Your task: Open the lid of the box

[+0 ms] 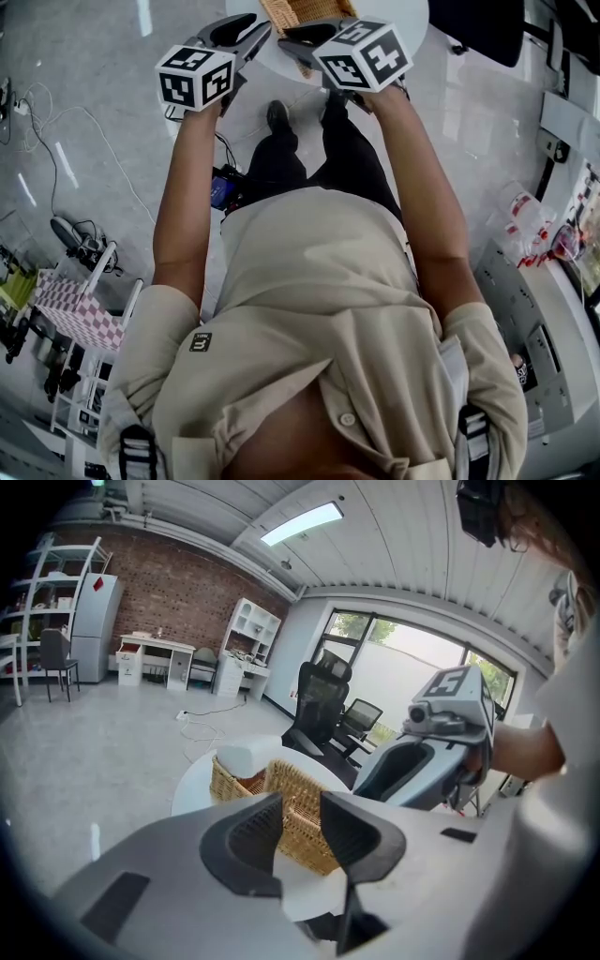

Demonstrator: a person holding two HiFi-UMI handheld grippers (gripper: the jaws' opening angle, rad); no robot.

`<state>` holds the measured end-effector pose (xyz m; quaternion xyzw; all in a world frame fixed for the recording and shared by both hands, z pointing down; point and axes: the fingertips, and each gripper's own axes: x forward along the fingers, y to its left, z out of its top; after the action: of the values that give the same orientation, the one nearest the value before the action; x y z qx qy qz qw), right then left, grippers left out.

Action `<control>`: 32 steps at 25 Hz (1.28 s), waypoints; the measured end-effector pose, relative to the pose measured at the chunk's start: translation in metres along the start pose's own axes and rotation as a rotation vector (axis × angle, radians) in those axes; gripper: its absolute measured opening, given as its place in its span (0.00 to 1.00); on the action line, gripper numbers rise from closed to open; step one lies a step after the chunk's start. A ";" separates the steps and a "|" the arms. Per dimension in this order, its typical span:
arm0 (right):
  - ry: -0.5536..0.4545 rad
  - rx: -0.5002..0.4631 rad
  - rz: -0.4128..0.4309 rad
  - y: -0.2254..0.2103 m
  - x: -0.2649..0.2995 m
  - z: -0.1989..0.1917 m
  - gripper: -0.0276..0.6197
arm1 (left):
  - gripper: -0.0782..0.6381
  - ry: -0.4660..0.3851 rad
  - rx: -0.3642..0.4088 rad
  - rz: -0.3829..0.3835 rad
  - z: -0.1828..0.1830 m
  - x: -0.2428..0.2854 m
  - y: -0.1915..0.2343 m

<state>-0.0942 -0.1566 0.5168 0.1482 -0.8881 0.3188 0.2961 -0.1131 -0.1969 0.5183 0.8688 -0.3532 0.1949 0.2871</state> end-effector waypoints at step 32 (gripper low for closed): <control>0.133 -0.035 -0.005 0.019 0.013 -0.016 0.20 | 0.25 0.110 0.037 0.000 -0.013 -0.022 -0.010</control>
<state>-0.1063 -0.1329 0.5260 0.1236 -0.8714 0.3118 0.3579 -0.1227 -0.1721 0.5130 0.8619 -0.3332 0.2491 0.2900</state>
